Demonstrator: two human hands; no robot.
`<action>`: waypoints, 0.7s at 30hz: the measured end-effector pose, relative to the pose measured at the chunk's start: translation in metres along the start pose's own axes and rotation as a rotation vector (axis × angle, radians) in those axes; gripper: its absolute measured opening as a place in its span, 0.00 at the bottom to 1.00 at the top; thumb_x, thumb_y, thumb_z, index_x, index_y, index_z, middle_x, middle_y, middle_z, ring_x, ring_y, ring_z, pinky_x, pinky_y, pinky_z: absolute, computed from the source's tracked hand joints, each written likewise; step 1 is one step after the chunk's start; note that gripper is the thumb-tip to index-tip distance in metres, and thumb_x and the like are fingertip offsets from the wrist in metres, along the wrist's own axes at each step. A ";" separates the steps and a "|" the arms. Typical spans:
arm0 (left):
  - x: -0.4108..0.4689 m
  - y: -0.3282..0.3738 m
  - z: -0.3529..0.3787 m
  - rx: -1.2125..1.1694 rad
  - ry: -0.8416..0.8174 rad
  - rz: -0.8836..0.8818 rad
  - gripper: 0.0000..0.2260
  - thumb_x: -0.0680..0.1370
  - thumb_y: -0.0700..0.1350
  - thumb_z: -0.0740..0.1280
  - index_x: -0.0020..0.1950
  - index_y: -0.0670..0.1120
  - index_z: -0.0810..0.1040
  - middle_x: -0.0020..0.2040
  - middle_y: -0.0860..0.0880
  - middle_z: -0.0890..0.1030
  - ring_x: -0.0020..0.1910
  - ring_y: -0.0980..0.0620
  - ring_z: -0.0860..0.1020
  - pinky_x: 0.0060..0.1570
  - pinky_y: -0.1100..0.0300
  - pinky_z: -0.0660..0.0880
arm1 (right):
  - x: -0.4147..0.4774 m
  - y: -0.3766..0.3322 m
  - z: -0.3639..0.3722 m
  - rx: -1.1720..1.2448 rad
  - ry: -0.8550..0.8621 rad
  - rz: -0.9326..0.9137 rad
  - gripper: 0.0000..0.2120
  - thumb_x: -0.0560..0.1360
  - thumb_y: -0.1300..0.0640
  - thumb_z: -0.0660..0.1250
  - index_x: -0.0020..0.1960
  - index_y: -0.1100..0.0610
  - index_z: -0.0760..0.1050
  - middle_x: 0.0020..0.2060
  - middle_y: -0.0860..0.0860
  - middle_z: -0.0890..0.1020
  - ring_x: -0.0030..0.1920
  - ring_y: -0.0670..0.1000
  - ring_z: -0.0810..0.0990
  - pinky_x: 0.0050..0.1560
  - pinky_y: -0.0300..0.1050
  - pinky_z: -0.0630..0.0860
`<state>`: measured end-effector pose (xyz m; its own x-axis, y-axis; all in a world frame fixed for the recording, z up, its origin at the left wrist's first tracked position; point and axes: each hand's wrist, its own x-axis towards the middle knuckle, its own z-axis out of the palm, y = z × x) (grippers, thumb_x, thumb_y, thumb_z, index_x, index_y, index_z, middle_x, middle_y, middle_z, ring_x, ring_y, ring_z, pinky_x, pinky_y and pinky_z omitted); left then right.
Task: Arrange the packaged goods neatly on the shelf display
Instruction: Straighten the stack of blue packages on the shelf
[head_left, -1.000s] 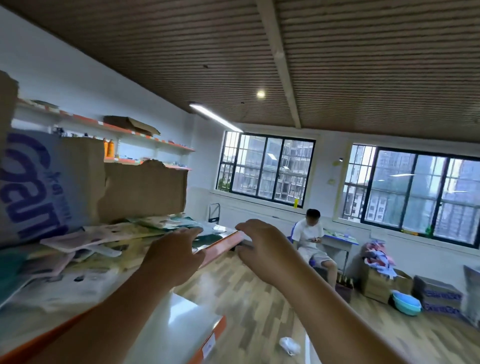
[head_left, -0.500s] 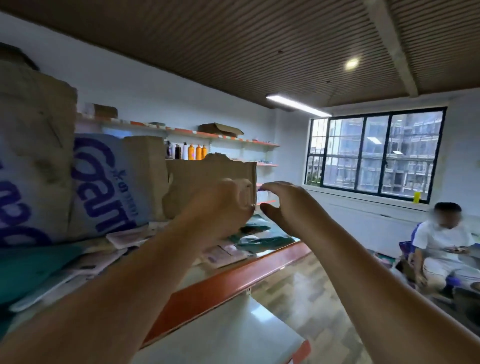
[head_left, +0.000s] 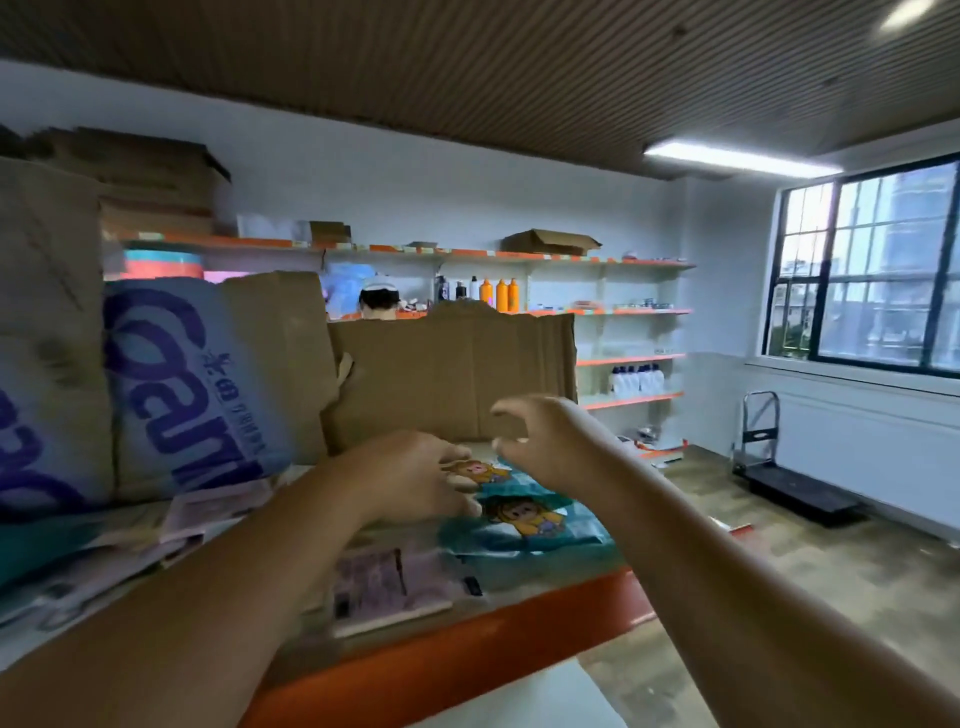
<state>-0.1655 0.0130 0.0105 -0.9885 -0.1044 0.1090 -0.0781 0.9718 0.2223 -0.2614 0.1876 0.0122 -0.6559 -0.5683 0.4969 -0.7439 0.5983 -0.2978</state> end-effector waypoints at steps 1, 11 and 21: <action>0.002 -0.002 0.004 0.024 0.011 0.003 0.30 0.70 0.66 0.71 0.70 0.60 0.74 0.60 0.57 0.81 0.53 0.57 0.78 0.57 0.53 0.77 | 0.005 0.001 0.005 0.019 -0.025 -0.009 0.23 0.76 0.48 0.70 0.70 0.48 0.75 0.63 0.49 0.80 0.62 0.51 0.78 0.53 0.41 0.73; 0.005 -0.007 0.008 0.027 0.165 0.055 0.09 0.83 0.57 0.63 0.53 0.61 0.82 0.44 0.56 0.83 0.44 0.58 0.80 0.47 0.55 0.77 | 0.014 0.014 0.027 0.214 -0.092 -0.057 0.29 0.71 0.31 0.68 0.68 0.43 0.74 0.61 0.45 0.81 0.59 0.47 0.79 0.56 0.46 0.76; -0.014 -0.030 -0.024 -0.154 0.215 -0.057 0.13 0.83 0.53 0.64 0.61 0.71 0.79 0.52 0.62 0.84 0.53 0.60 0.80 0.59 0.54 0.77 | 0.014 0.028 0.025 0.177 -0.077 -0.074 0.17 0.76 0.59 0.68 0.61 0.43 0.79 0.47 0.43 0.82 0.42 0.43 0.79 0.43 0.43 0.82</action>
<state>-0.1462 -0.0194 0.0251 -0.9317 -0.2165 0.2918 -0.0960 0.9212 0.3770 -0.2948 0.1821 -0.0096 -0.6011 -0.6529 0.4609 -0.7971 0.4482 -0.4047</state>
